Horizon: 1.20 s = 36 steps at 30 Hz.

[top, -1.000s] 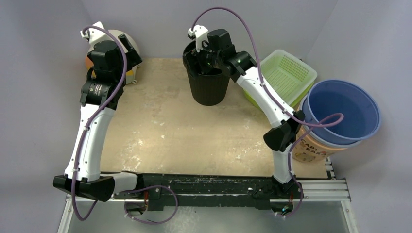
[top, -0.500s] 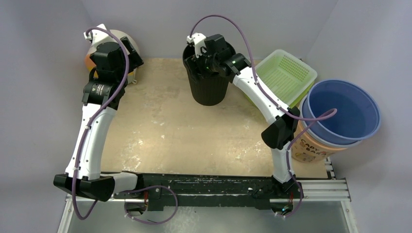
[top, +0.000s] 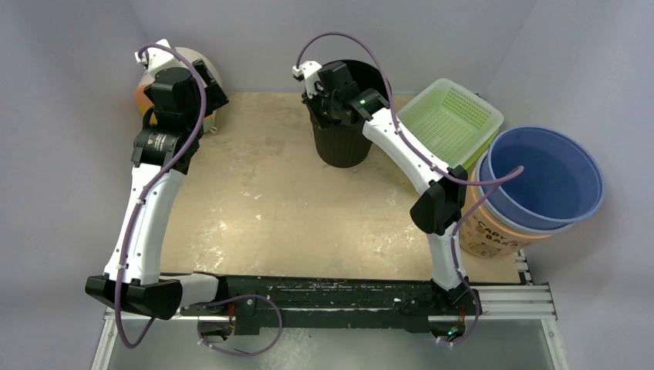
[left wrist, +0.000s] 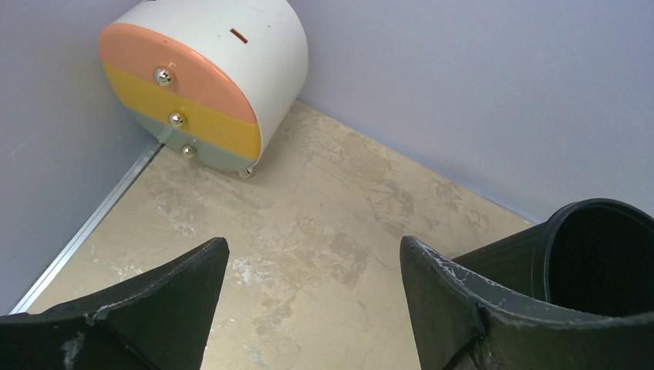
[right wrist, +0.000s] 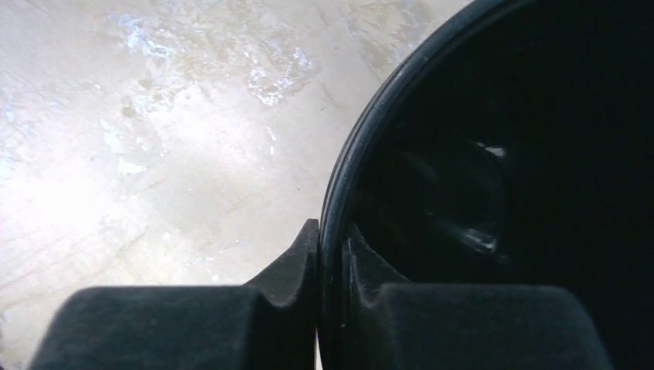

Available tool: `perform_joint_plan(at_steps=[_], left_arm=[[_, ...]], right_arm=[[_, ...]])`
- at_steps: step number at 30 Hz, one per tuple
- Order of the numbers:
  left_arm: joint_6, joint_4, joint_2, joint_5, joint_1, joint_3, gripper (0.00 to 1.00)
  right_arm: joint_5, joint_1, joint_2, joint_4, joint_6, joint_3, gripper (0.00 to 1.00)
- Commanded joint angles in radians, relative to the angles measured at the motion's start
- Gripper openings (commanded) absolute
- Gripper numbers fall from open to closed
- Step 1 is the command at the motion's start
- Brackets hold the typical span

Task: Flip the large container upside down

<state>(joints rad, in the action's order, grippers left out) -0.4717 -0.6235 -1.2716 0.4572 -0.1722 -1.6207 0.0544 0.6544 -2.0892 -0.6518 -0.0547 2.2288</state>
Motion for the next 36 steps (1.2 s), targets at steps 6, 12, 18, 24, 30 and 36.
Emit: perform_joint_plan(at_steps=[6,12,18,24,30,36], left_arm=[[-0.032,0.017,0.014,0.042,-0.001,-0.074,0.78],[-0.055,0.0,0.015,0.097,-0.001,-0.206,0.74],[-0.046,0.018,0.03,0.145,-0.001,-0.299,0.7],[-0.032,0.014,0.027,0.166,-0.001,-0.359,0.69],[-0.028,-0.005,0.001,0.167,-0.001,-0.414,0.68],[-0.025,-0.022,-0.029,0.166,-0.001,-0.454,0.67]], right_arm=[[0.23,-0.003,0.004,-0.034,0.105,0.23,0.0],[0.68,-0.054,0.107,0.445,0.535,0.028,0.0],[0.87,-0.071,0.101,1.222,1.068,-0.351,0.0],[0.809,-0.069,-0.057,2.028,1.674,-0.491,0.0],[0.665,-0.038,-0.244,2.321,1.975,-0.352,0.0],[0.523,0.001,-0.363,2.443,2.137,-0.333,0.0]])
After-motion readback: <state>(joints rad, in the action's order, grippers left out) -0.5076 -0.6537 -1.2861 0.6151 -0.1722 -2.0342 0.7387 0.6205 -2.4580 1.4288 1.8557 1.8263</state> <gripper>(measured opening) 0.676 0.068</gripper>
